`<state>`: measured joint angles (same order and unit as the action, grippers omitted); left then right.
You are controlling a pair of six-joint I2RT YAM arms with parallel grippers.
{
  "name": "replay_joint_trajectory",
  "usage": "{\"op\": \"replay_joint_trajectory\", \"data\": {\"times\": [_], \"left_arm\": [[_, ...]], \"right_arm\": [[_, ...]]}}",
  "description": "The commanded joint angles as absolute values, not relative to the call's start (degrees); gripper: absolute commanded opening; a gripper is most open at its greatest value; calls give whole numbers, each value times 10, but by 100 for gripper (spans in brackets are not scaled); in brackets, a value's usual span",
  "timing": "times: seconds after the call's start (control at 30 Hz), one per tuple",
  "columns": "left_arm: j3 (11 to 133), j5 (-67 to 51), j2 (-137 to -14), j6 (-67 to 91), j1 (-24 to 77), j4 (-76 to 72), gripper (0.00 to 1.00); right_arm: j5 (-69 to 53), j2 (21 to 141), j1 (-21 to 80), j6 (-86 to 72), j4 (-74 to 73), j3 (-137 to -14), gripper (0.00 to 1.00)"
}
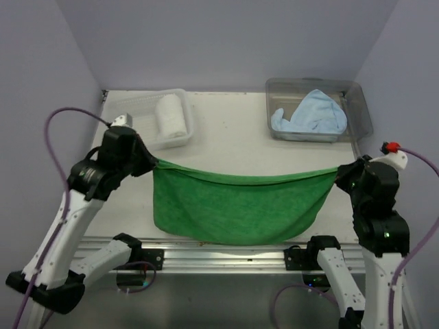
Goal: Roll the towels
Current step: Flatten the towel, then fold the towel
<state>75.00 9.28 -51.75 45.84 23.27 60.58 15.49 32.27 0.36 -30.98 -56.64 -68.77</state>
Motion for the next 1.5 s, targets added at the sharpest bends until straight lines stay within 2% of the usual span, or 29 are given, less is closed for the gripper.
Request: {"op": "replay_joint_trajectory", "data": {"times": [0.0,0.13,0.3,0.67,1.07,1.47], "left_arm": [[692,80,-621,443,229,499,0],[684,65,-754,425,200,426,0],[669,19,-850,413,148,353,0],[707,-30,-937,380,76,323,0],[732,-60,-949,344,29,323,0],[602,-95,-843,321,29,357,0]], "right_arm": [[155,400,3,-323,-435,-602,0],[173,545,3,-320,-310,-542,0],[192,719,3,-316,-223,-549,0],[151,853,3,-333,-180,-609,0],[113,884,3,-330,-181,-624,0],[90,734,3,-362,-231,-470,0]]}}
